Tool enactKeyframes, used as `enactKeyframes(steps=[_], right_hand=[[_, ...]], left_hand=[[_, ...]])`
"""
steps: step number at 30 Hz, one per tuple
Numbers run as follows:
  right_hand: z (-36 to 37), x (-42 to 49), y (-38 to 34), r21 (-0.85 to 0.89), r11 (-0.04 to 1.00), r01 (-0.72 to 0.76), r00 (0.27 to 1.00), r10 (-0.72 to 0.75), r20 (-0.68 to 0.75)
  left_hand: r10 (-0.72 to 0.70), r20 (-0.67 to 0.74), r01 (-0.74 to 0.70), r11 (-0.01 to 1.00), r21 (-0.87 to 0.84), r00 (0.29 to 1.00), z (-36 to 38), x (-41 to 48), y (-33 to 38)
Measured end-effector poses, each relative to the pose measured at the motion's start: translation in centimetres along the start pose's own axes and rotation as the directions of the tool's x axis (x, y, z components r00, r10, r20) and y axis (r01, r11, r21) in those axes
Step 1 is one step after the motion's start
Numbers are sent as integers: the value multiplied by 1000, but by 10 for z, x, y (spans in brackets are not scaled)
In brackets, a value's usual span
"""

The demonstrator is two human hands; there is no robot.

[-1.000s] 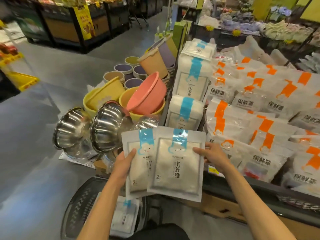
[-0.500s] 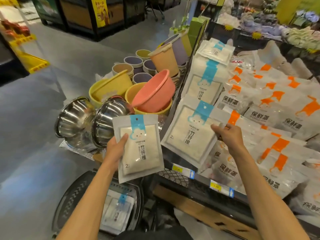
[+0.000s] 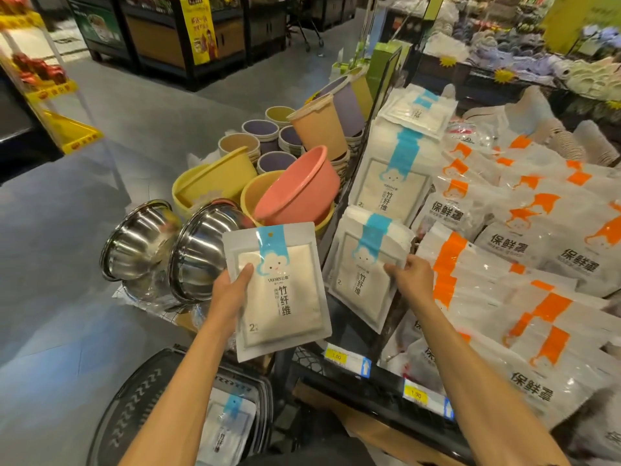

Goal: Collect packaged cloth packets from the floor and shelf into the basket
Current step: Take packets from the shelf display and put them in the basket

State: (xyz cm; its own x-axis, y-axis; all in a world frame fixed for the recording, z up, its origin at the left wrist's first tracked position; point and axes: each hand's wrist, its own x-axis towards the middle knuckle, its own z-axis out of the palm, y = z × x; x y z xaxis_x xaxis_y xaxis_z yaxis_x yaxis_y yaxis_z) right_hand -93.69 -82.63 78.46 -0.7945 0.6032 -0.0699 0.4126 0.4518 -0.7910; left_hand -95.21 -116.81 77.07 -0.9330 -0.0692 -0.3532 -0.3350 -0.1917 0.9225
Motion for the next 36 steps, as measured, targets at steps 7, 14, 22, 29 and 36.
enactKeyframes(steps=[7, 14, 22, 29, 36], right_hand=[[38, 6, 0, 57, 994, -91, 994, 94, -56], [63, -1, 4, 83, 982, -171, 969, 182, -164], [63, 4, 0, 105, 983, -153, 975, 168, -146], [49, 11, 0, -108, 993, 49, 998, -52, -26], [37, 44, -6, -469, 879, 87, 971, 31, 239]], left_hand=[[-38, -47, 36, 999, -28, 998, -2, 5, -7], [-43, -59, 39, 998, -56, 997, -6, 9, -8], [-78, -90, 72, 995, -67, 993, -6, 7, -17], [-70, -83, 63, 994, -86, 994, -3, 2, -20], [-70, -92, 62, 994, -86, 993, -5, 4, -23]])
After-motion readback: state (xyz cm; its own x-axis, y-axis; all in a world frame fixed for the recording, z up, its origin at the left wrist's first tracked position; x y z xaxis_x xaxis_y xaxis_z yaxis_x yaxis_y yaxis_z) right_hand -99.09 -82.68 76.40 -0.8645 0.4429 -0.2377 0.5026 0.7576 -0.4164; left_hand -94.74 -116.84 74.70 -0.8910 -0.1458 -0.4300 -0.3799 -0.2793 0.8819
